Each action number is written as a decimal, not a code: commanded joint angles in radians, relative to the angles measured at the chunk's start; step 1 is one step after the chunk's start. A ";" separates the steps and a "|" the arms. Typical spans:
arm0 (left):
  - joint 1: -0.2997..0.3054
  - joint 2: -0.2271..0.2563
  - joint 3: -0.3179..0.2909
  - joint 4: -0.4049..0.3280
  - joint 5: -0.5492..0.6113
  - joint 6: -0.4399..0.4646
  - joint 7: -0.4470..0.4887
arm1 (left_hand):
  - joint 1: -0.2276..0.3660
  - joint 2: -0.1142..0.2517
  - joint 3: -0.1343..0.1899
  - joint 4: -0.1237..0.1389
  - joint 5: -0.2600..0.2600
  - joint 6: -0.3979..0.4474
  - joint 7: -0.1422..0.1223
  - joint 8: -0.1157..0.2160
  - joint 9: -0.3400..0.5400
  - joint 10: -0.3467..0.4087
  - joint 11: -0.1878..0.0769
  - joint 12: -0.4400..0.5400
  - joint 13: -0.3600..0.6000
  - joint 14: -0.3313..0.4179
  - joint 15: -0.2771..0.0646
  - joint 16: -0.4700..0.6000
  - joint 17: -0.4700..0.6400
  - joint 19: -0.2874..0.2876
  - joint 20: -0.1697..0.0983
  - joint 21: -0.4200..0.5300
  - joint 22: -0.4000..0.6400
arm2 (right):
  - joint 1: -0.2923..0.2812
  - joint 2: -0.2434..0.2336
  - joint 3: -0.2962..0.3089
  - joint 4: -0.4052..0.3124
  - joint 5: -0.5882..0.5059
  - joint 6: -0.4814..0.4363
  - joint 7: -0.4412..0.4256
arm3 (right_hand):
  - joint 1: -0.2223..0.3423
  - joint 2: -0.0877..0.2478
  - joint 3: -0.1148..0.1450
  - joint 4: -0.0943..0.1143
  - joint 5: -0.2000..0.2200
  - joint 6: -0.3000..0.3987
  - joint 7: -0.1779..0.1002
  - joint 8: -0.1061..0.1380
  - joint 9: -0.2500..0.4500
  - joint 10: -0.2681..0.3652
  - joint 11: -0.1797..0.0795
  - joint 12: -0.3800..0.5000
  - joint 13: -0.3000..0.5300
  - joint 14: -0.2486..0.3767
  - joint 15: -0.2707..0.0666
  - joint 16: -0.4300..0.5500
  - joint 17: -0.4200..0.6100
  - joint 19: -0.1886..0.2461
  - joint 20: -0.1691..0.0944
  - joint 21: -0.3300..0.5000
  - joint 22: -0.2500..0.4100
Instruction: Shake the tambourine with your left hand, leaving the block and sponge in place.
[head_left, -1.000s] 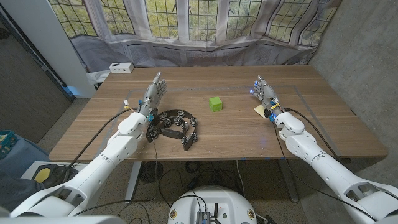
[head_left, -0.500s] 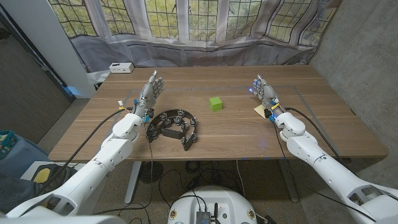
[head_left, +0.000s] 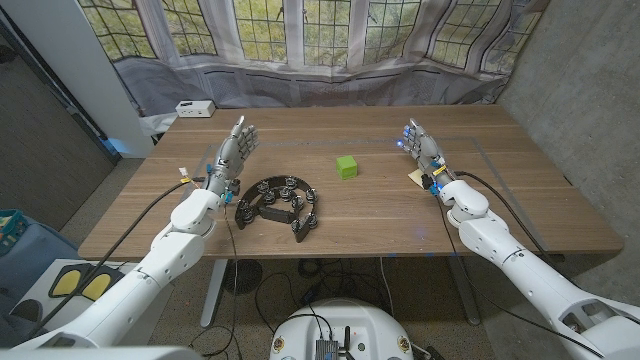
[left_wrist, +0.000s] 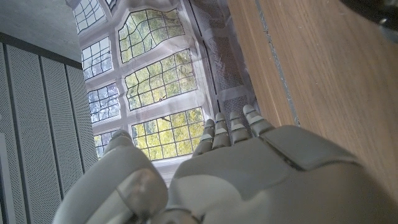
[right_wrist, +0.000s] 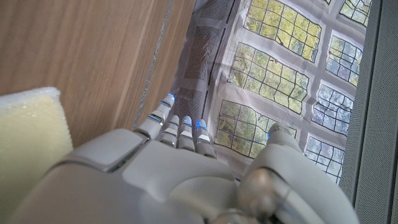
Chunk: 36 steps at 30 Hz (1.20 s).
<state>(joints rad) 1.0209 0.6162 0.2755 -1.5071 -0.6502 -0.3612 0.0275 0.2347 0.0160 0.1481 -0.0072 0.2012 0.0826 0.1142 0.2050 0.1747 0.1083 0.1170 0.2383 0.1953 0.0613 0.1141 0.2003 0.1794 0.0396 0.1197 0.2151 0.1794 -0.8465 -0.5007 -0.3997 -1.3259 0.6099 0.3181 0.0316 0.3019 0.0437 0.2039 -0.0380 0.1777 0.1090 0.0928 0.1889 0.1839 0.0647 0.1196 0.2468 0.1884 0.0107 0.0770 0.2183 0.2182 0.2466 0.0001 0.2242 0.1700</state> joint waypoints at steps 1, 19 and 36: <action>0.089 0.022 -0.027 -0.076 0.007 -0.021 0.027 | 0.015 0.005 0.003 -0.006 0.001 0.011 0.004 0.005 0.003 0.013 -0.003 0.004 0.002 0.010 0.000 0.010 0.001 0.011 0.006 0.008 0.002 | 0.005 0.016 -0.006 0.007 -0.004 0.023 0.005 | -0.002 0.000 0.000 -0.005 0.005 0.010 -0.002 0.006 0.001 0.012 0.001 -0.002 0.002 0.005 0.002 0.002 0.002 0.010 0.000 -0.006 0.002; 0.167 0.037 -0.032 -0.137 0.038 -0.033 0.050 | 0.021 0.008 0.006 -0.012 -0.001 0.022 -0.002 0.003 0.003 0.021 -0.007 0.004 0.002 0.021 -0.001 0.008 0.001 0.018 0.019 0.007 0.002 | -0.035 0.004 0.008 -0.021 -0.003 0.051 -0.004 | -0.004 0.000 -0.001 -0.008 0.005 0.014 -0.001 0.006 0.001 0.016 0.003 -0.007 0.003 0.007 0.003 0.000 0.001 0.011 0.003 -0.011 0.002; 0.228 0.068 -0.050 -0.189 0.114 -0.062 0.085 | 0.027 0.010 0.007 -0.017 -0.003 0.034 -0.004 0.001 0.003 0.035 -0.007 0.006 0.002 0.037 0.001 0.008 0.001 0.034 0.031 0.009 0.002 | -0.051 -0.015 0.023 -0.028 0.003 0.064 0.005 | -0.005 0.002 -0.001 -0.011 0.005 0.017 -0.002 0.006 0.001 0.027 0.002 -0.008 0.003 0.010 0.006 -0.002 0.000 0.011 0.005 -0.015 0.002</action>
<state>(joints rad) 1.2069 0.6696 0.2375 -1.6592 -0.5756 -0.4062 0.0896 0.2511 0.0245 0.1521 -0.0174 0.2012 0.1042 0.1073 0.2049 0.1746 0.1345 0.1105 0.2382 0.1955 0.0918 0.1125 0.2002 0.1793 0.0675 0.1476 0.2150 0.1793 -0.8848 -0.5045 -0.3870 -1.3489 0.6077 0.3703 0.0294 0.3018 0.0437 0.1997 -0.0420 0.1777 0.1161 0.0928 0.1888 0.1837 0.0861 0.1197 0.2399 0.1882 0.0128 0.0790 0.2183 0.2185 0.2520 0.0056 0.2090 0.1699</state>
